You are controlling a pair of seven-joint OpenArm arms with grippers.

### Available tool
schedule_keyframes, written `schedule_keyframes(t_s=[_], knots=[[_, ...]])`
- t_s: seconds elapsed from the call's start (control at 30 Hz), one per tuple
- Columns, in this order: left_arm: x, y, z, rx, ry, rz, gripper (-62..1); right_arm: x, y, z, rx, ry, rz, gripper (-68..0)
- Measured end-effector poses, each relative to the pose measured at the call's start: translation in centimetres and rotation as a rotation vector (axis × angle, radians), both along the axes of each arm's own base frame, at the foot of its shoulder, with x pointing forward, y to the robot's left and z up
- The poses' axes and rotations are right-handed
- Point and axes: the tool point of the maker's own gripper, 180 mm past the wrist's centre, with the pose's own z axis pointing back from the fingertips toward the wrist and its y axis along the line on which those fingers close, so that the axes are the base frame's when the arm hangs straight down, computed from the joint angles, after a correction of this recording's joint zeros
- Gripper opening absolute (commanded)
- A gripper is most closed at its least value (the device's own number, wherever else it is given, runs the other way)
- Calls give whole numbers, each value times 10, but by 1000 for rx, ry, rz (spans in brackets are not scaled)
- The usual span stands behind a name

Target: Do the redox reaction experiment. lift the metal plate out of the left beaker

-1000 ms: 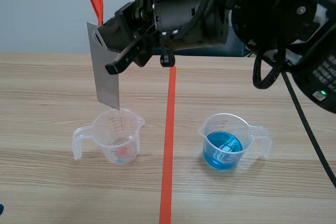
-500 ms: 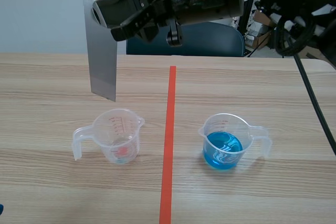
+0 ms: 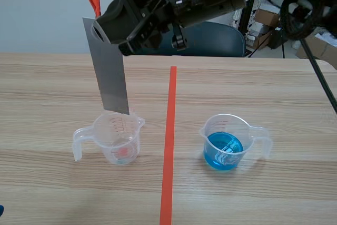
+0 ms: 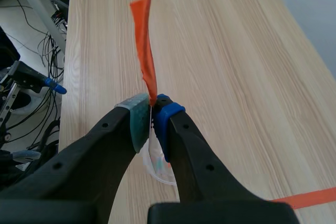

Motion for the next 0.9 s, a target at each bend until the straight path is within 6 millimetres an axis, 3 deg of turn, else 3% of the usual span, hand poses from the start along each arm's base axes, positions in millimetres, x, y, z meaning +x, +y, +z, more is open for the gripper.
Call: schedule_keyframes(t_s=[0.47,0.9], knots=[[0,0,0,0,0,-1,14,0,1,-5,-18,-19,-5,-671],[0,0,0,0,0,0,14,5,2,6,1,-53,-6,-671]])
